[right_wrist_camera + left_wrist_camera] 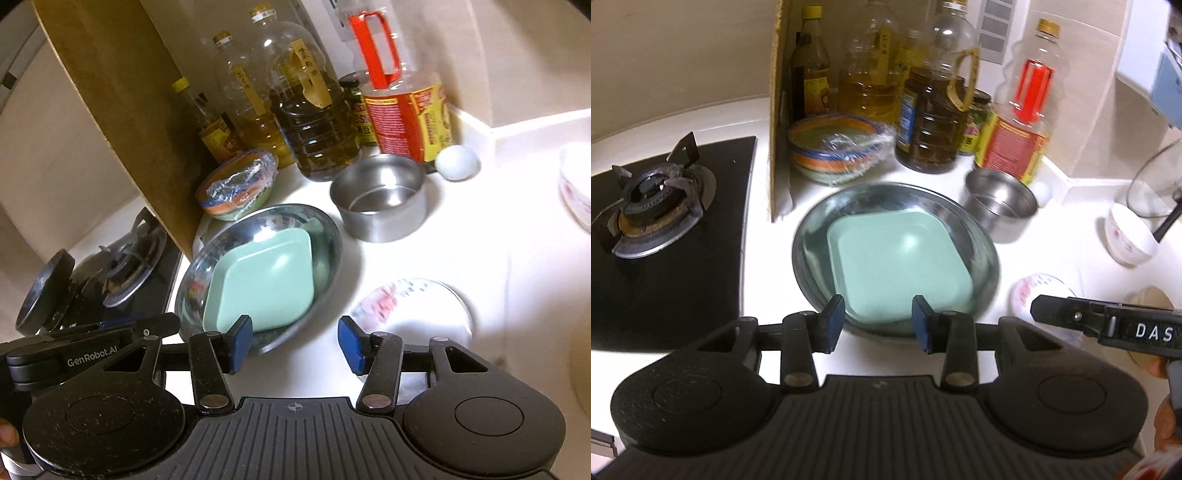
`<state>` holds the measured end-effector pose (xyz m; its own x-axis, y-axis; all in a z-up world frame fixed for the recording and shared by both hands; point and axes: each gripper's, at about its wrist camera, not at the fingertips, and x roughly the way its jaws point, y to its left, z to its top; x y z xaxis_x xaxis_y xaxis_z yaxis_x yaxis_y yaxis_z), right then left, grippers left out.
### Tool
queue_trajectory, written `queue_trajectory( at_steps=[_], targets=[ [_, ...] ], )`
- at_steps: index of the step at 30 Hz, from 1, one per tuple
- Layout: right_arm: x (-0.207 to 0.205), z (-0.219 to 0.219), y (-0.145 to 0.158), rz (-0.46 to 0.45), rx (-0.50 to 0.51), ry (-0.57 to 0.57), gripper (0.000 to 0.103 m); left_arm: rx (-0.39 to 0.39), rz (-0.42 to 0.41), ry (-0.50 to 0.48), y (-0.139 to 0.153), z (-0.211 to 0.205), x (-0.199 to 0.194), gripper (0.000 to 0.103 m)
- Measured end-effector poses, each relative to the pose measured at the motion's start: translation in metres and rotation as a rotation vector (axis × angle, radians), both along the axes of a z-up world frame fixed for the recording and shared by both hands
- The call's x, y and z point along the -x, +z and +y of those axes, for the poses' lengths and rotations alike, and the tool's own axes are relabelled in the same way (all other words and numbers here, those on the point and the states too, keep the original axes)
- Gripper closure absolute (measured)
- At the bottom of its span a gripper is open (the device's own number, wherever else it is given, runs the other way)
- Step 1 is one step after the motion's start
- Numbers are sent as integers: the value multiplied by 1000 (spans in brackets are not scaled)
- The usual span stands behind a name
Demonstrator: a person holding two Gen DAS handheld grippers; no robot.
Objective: Organize plates and bowls
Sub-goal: 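Open the right gripper and withdraw from the green plate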
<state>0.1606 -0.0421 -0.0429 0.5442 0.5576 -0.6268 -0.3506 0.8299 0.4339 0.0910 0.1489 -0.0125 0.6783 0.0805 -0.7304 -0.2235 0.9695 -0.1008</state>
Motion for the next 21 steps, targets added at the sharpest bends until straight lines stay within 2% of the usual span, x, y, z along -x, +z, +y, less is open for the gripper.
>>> queue_trajectory(
  at_steps=[3, 5, 21],
  targets=[
    [14, -13, 2, -13, 10, 5, 36, 1, 8, 3, 0, -14, 12, 67],
    [23, -21, 4, -24, 17, 9, 34, 2, 13, 5, 0, -23, 19, 67],
    [76, -79, -1, -4, 59, -23, 31, 17, 33, -4, -2, -77, 65, 66]
  ],
)
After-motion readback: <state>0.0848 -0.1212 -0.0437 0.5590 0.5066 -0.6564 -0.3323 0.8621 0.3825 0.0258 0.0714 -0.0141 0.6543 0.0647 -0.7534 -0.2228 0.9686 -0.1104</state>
